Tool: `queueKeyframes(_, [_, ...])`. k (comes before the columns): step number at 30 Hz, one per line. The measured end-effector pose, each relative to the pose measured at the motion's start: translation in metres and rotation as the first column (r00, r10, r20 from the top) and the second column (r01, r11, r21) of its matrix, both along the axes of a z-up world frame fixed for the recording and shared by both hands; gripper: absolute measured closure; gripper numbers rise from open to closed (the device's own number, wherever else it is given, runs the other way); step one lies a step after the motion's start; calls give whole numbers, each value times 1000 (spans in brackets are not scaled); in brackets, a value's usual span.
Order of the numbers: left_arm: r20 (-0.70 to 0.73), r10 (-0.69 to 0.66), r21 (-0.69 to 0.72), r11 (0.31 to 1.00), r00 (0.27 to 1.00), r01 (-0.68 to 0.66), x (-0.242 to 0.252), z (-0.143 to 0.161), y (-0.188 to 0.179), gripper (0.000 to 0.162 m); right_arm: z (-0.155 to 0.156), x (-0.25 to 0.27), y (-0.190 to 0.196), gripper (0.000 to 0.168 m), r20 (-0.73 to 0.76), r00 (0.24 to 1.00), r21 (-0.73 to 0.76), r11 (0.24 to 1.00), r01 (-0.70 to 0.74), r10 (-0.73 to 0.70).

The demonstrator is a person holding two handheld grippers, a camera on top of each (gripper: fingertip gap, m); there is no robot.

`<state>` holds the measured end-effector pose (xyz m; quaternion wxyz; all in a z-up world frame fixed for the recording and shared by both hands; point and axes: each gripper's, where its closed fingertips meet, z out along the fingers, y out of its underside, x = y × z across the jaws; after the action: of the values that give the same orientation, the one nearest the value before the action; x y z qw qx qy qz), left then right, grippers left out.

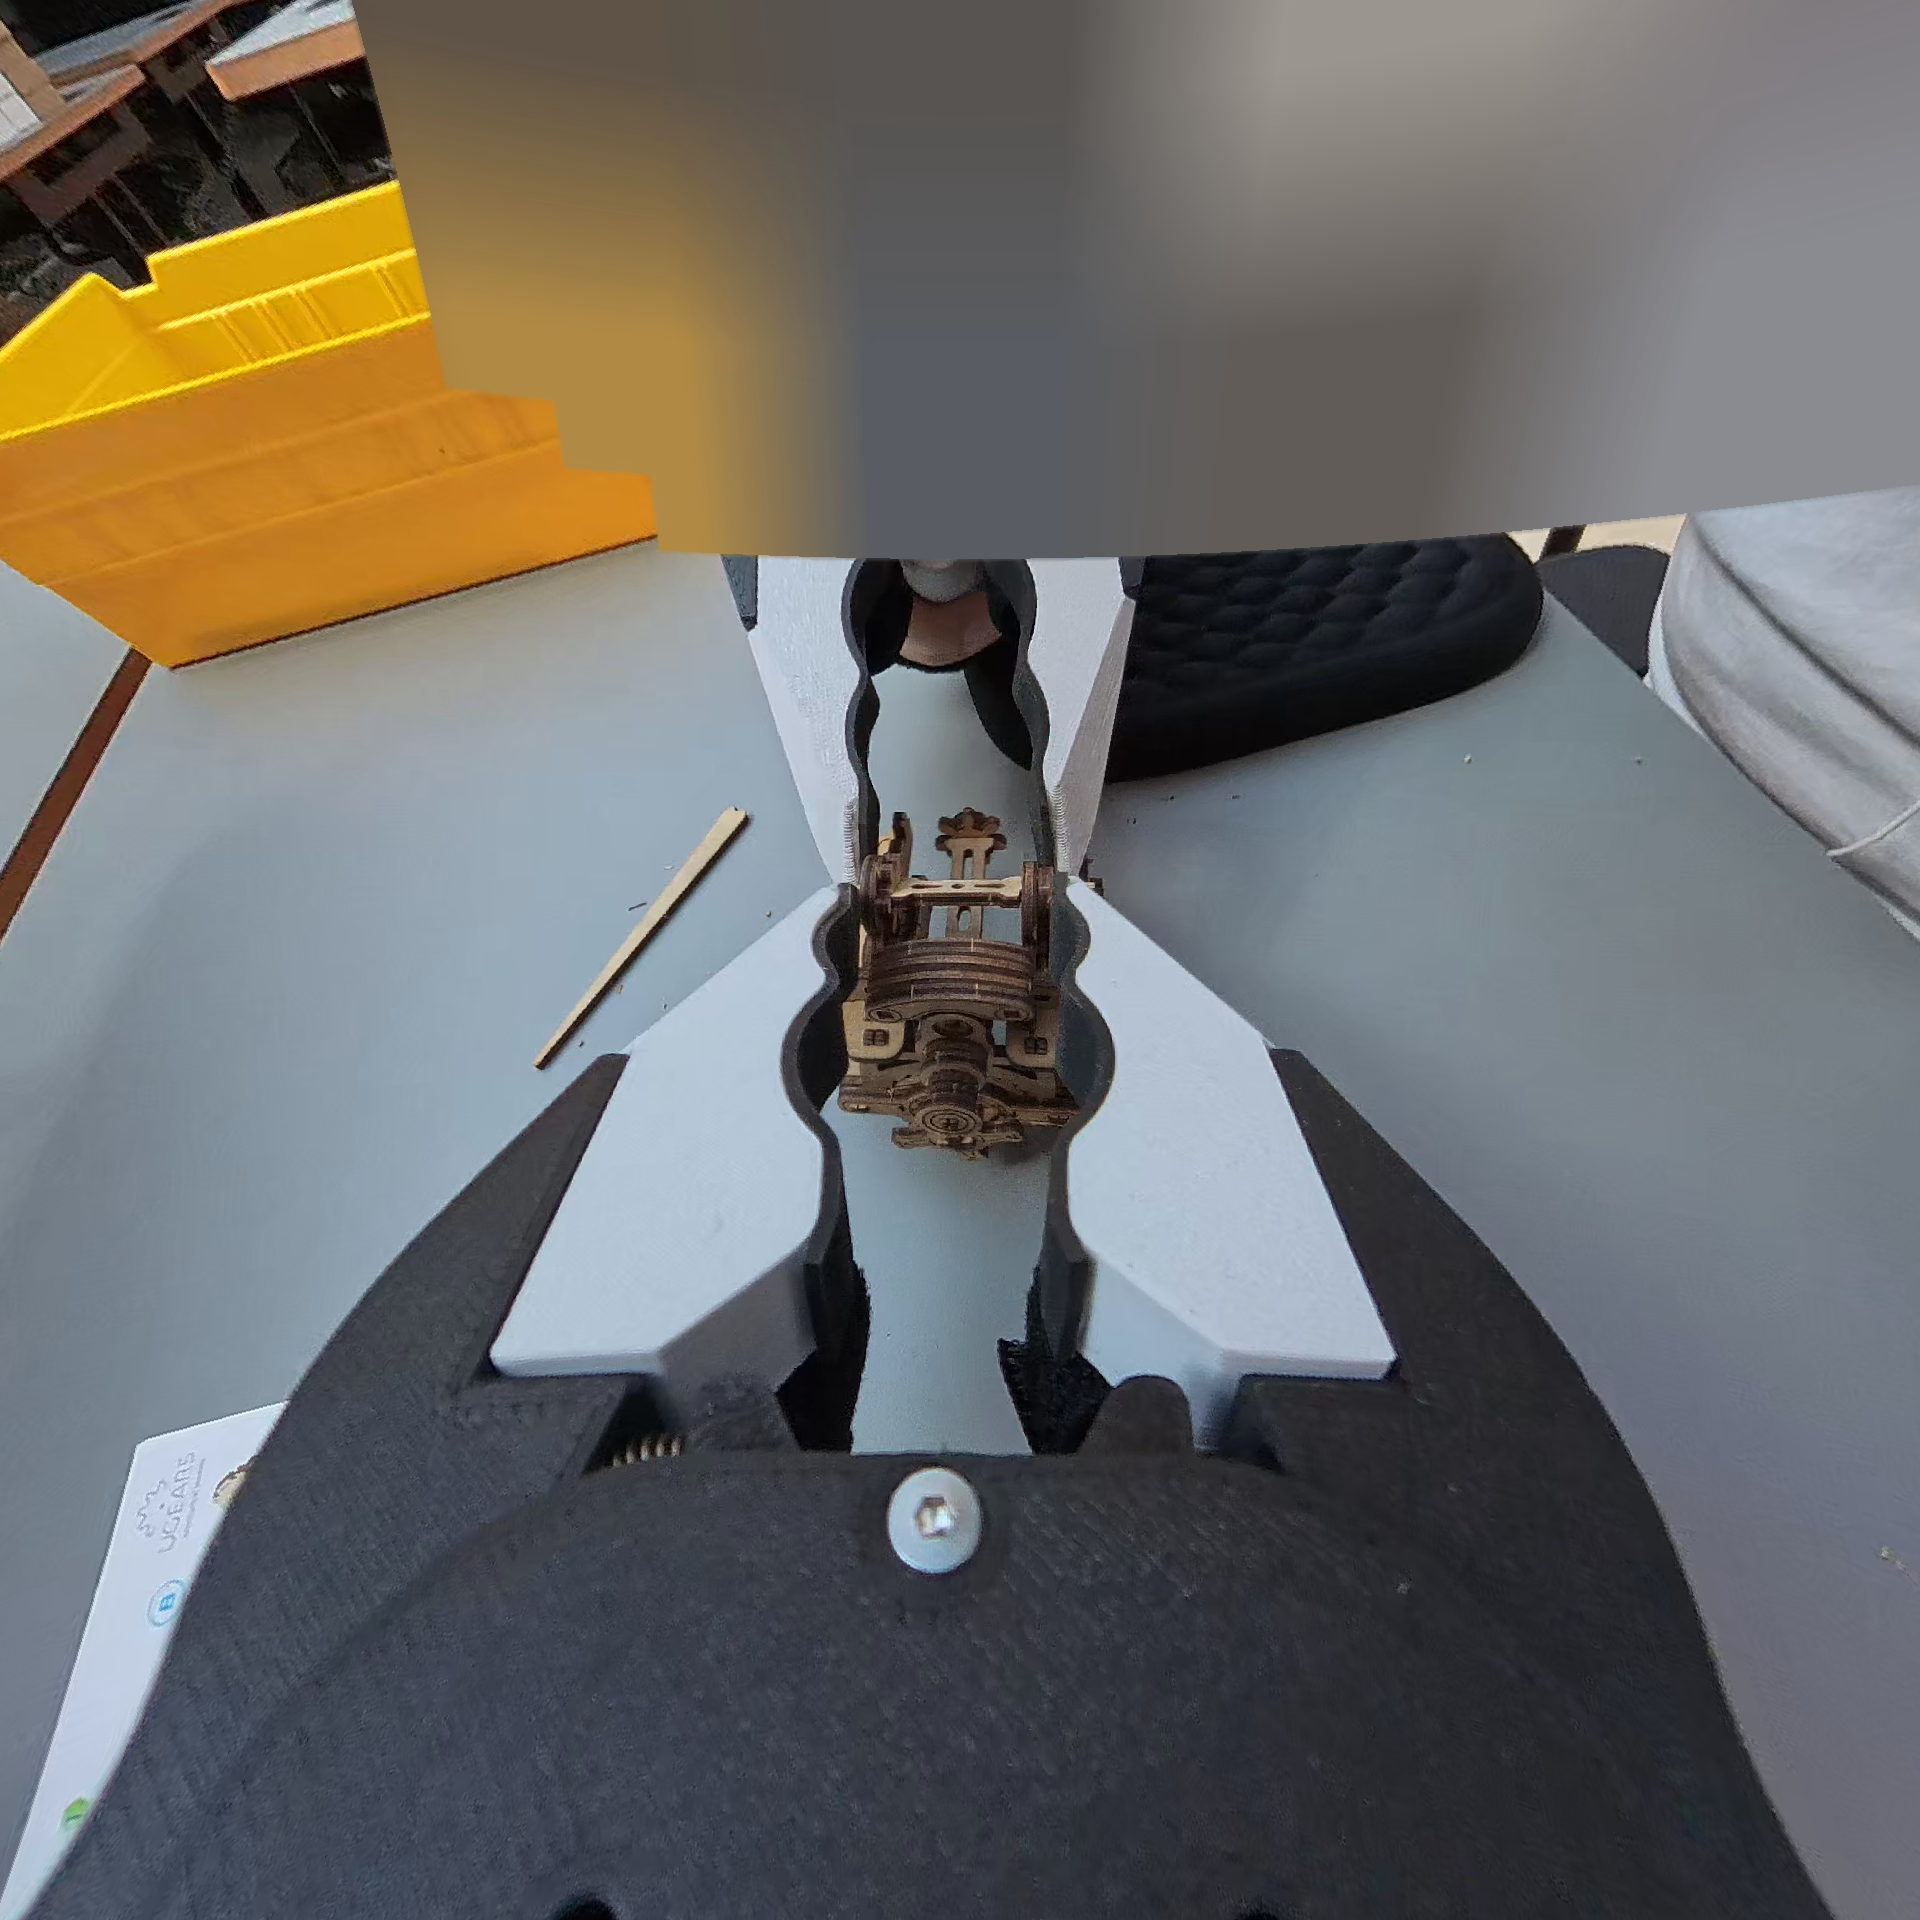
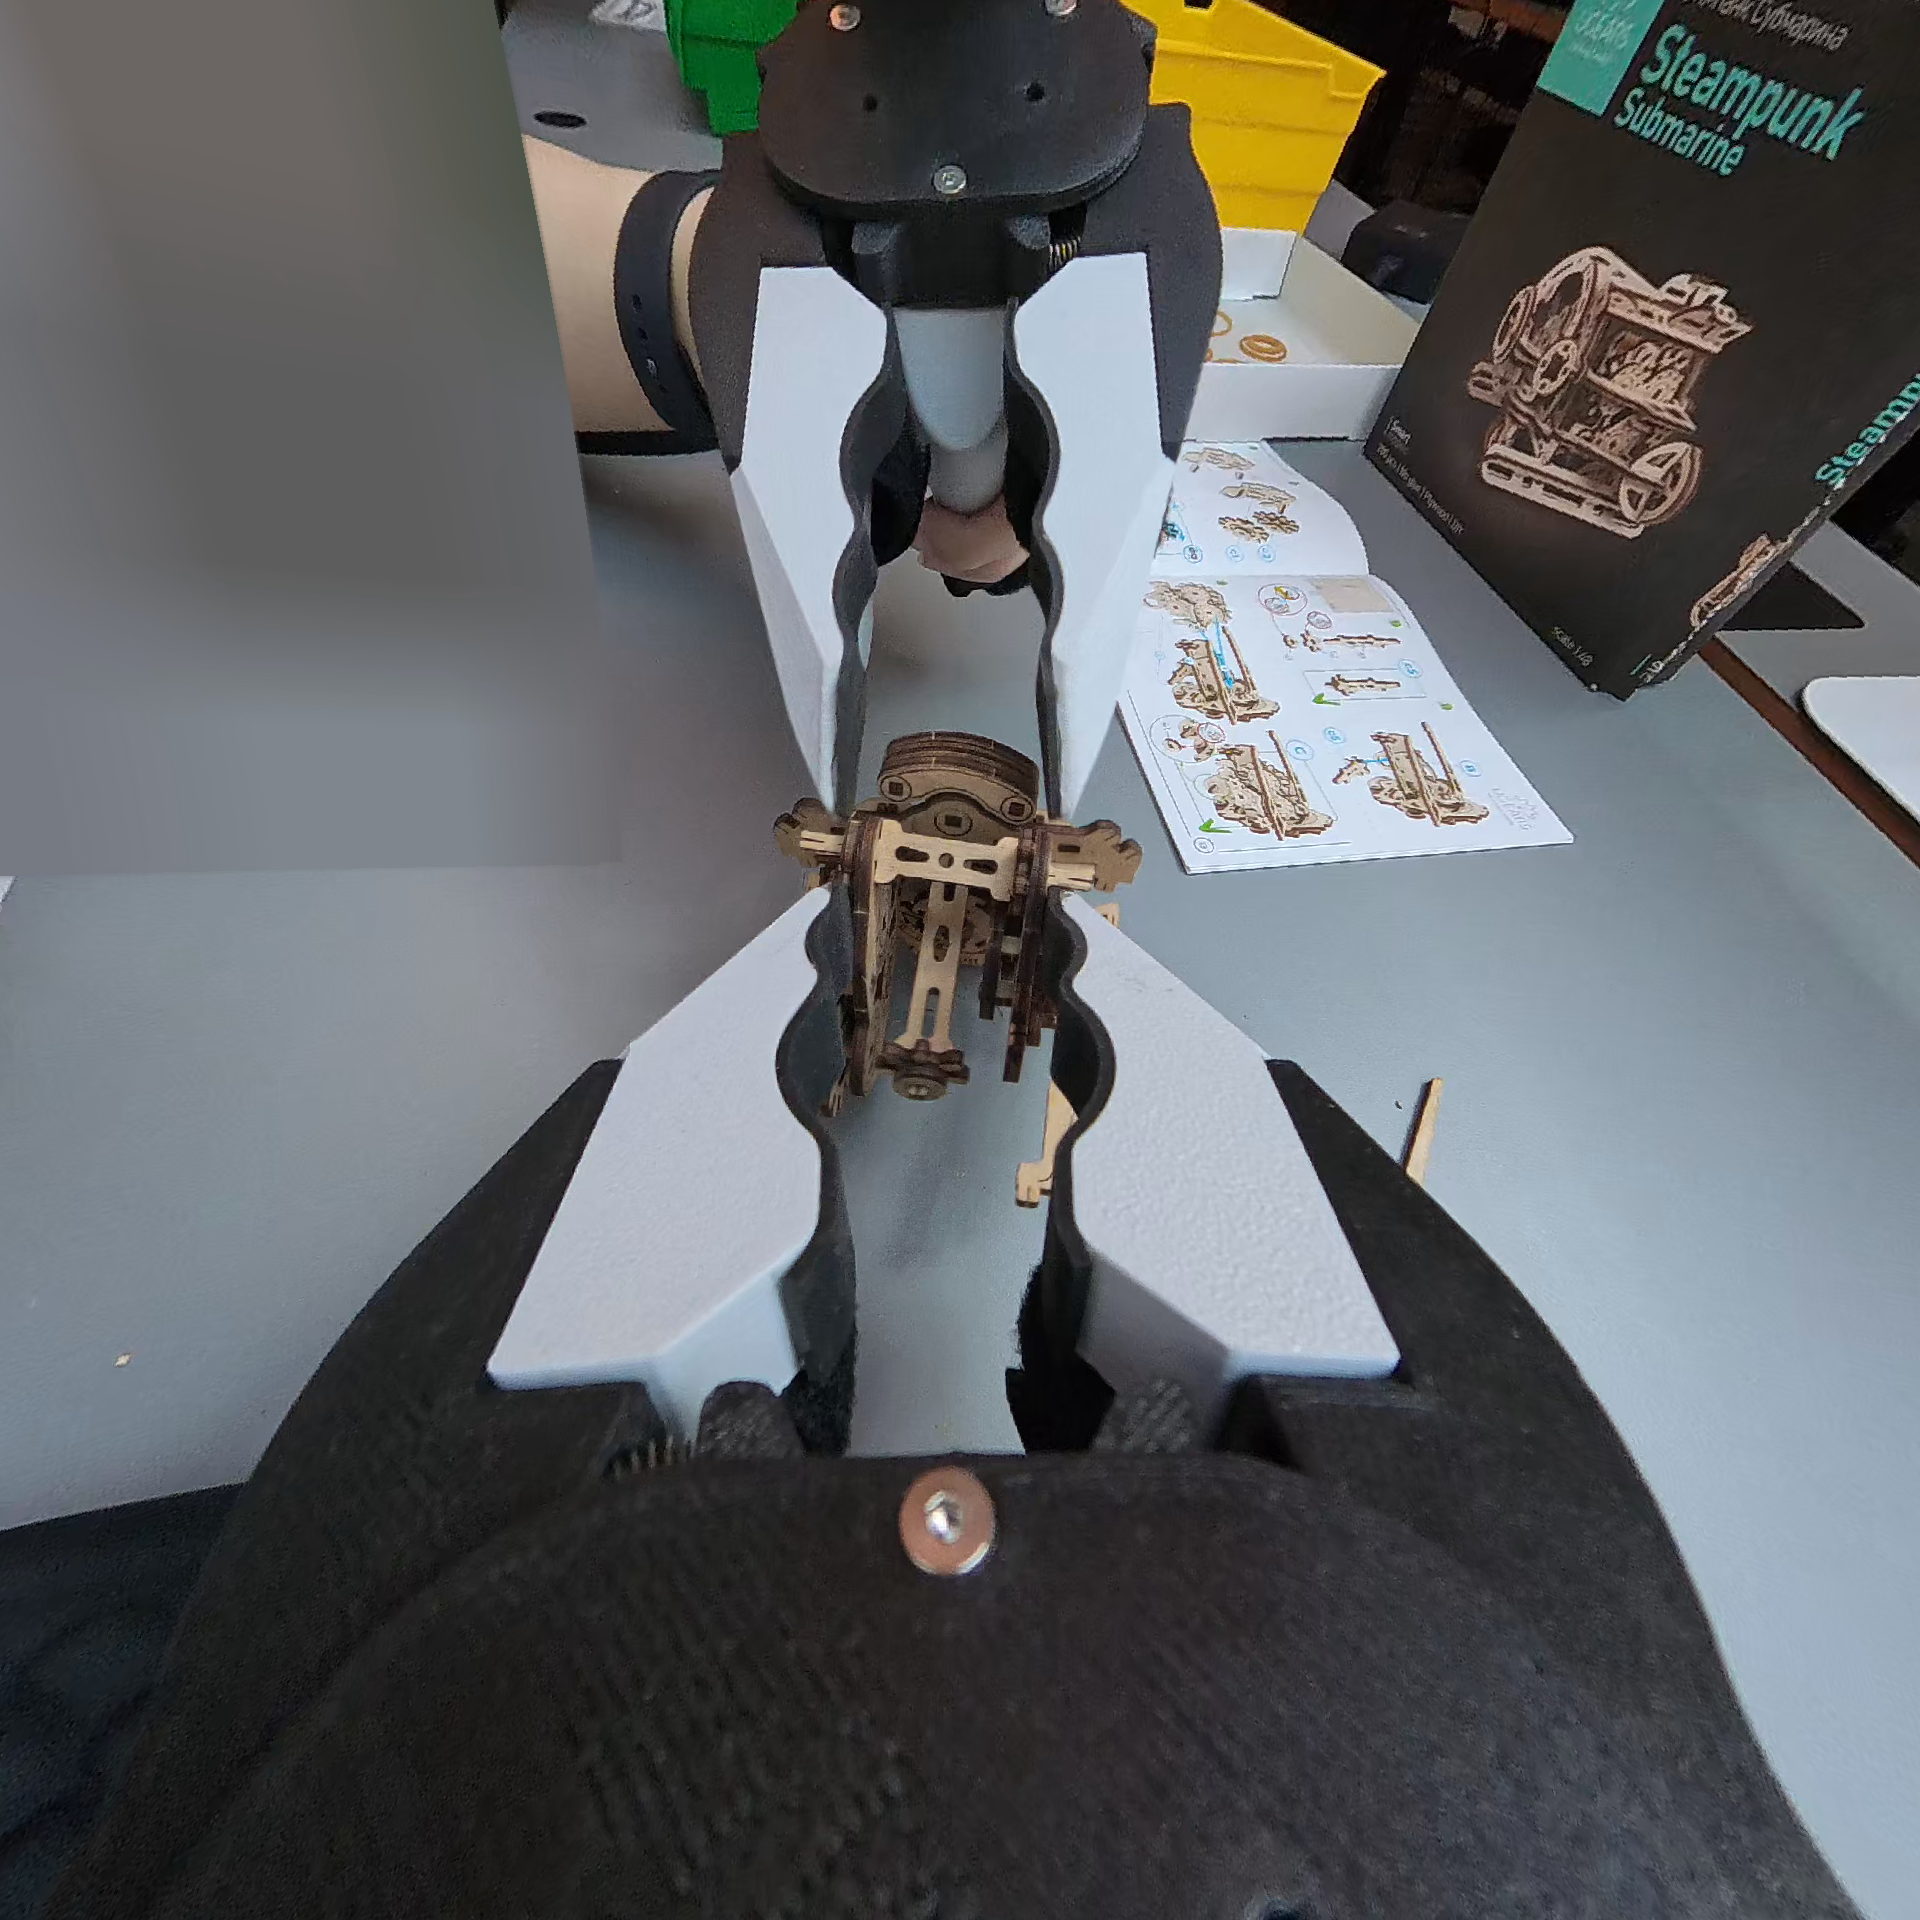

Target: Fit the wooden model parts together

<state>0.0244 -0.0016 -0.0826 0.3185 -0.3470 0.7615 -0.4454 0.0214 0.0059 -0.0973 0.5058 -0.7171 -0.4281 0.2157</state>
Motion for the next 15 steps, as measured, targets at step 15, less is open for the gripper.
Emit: queueKeyframes(15, [-290, 536, 139, 843, 793, -519, -123, -48, 70, 109, -15, 136, 12, 104, 222, 868, -79, 879, 470, -444])
